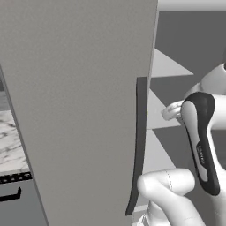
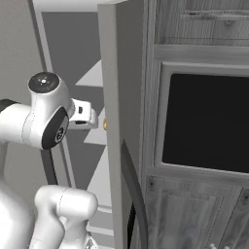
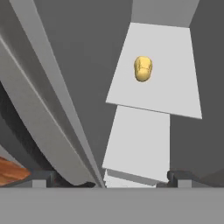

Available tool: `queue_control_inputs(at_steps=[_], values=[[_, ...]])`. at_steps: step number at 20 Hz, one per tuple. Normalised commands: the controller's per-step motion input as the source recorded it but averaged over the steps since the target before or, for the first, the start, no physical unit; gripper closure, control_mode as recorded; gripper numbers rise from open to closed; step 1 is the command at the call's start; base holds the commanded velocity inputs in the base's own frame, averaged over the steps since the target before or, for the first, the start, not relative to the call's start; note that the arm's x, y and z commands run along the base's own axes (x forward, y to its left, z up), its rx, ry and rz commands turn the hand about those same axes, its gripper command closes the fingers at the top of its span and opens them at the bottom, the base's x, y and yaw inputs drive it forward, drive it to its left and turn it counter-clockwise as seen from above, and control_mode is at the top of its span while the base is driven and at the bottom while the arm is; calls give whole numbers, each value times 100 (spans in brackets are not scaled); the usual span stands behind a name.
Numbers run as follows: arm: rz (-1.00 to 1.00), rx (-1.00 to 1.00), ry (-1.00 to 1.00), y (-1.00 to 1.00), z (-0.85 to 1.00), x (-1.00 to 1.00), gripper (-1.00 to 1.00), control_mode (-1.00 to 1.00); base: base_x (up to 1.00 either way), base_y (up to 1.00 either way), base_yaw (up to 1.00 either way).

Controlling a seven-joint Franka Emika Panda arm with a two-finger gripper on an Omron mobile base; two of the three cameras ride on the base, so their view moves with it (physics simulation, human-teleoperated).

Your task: Take the peach, lime, and potato from the freezer and place them in the bowl on the counter.

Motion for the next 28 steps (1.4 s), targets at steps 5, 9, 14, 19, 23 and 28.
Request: queue_control_inputs(at_steps=[5,9,14,19,23,28], values=[[2,0,0,0,-48,28,-100,-100,0,0,0],[0,0,-1,0,-38,27,-100,-100,0,0,0],[0,3,0,0,-22,40,-100,-100,0,0,0],[1,5,0,-1,-22,38,-100,-100,0,0,0],[1,6,0,-2,-8,35,-100,-100,0,0,0],[0,8,0,-12,-1,34,-100,-100,0,0,0]])
